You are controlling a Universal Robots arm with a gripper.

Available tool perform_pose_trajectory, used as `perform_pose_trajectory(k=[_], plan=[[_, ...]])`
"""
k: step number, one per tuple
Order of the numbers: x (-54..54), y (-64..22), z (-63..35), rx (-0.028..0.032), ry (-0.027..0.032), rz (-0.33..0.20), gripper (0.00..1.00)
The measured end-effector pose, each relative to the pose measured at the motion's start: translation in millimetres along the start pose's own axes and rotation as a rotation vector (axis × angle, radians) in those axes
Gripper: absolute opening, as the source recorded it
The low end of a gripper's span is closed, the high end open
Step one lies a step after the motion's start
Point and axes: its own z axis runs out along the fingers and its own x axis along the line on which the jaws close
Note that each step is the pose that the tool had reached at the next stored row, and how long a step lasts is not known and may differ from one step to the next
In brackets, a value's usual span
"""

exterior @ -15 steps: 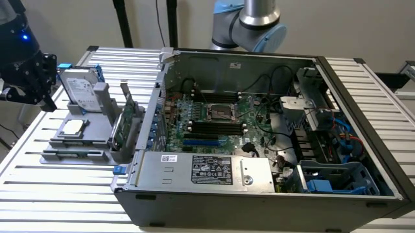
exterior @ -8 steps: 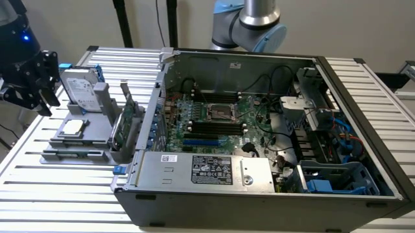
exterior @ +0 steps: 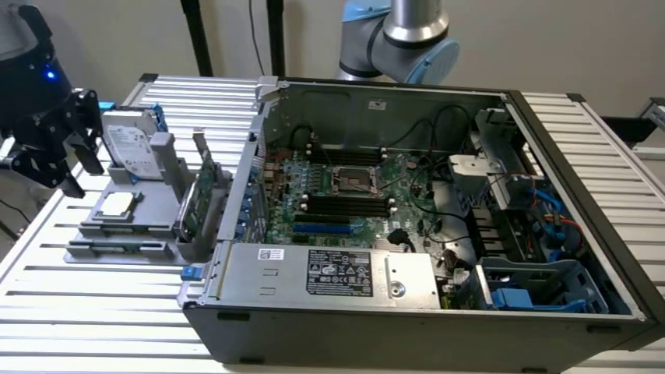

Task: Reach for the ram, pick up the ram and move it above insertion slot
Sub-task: 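Pick up the ram and move it above insertion slot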

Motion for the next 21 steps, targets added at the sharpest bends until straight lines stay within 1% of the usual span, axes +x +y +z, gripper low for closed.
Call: perform_pose_trajectory(k=[21], plan=[[6.8,-4.0,38.2,-0.0001,-0.0003,0.0,0.48]])
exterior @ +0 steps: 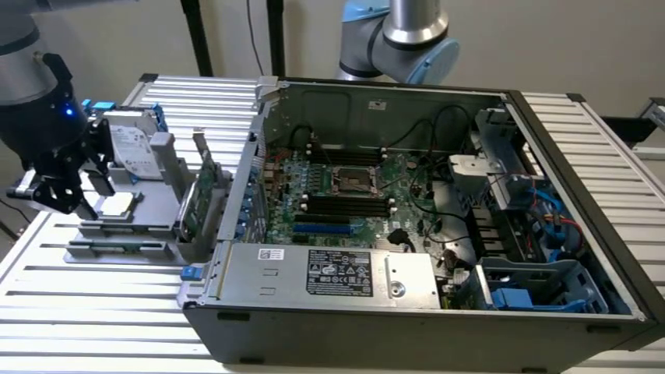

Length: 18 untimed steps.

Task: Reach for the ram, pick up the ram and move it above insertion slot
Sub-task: 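Pick up the ram and move it above insertion slot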

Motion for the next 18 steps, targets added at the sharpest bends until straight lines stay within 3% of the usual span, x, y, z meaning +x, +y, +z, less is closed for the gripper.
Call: perform_pose_trajectory(k=[18], plan=[[1.7,-2.4,32.7,0.0001,0.0009,-0.035,0.48]])
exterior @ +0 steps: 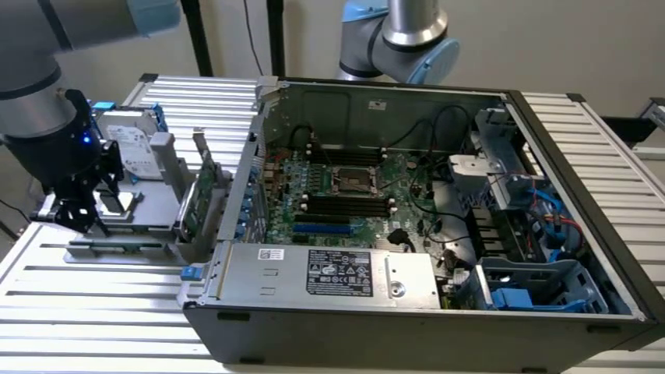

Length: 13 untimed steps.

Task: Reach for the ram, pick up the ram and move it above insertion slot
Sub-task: 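Pick up the ram and move it above insertion slot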

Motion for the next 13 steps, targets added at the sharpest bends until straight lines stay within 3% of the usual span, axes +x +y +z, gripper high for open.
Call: perform_pose_trajectory(k=[6,13], plan=[[0.4,-0.3,10.9,0.0012,0.0004,-0.016,0.48],[1.4,-0.8,22.1,0.0142,-0.0009,-0.021,0.48]])
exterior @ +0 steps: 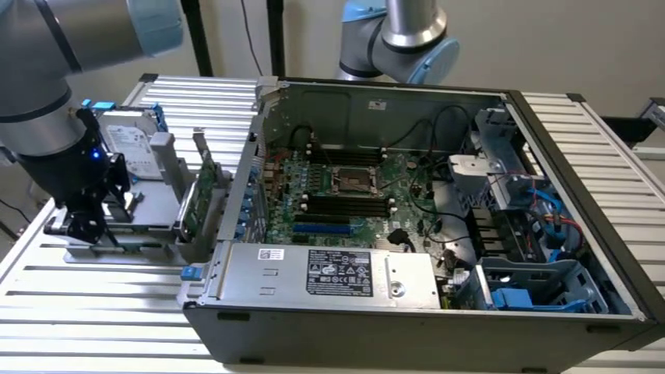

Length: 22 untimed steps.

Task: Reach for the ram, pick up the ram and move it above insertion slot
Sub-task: 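Pick up the ram and move it above insertion slot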

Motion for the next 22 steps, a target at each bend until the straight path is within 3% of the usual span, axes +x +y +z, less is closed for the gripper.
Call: perform_pose_trajectory(k=[5,13,22], plan=[[0.7,0.0,8.6,0.0034,-0.0003,-0.01,0.48],[2.2,-0.3,21.1,0.0038,-0.0016,-0.02,0.48],[2.4,-0.4,28.5,0.0036,-0.0085,-0.033,0.48]])
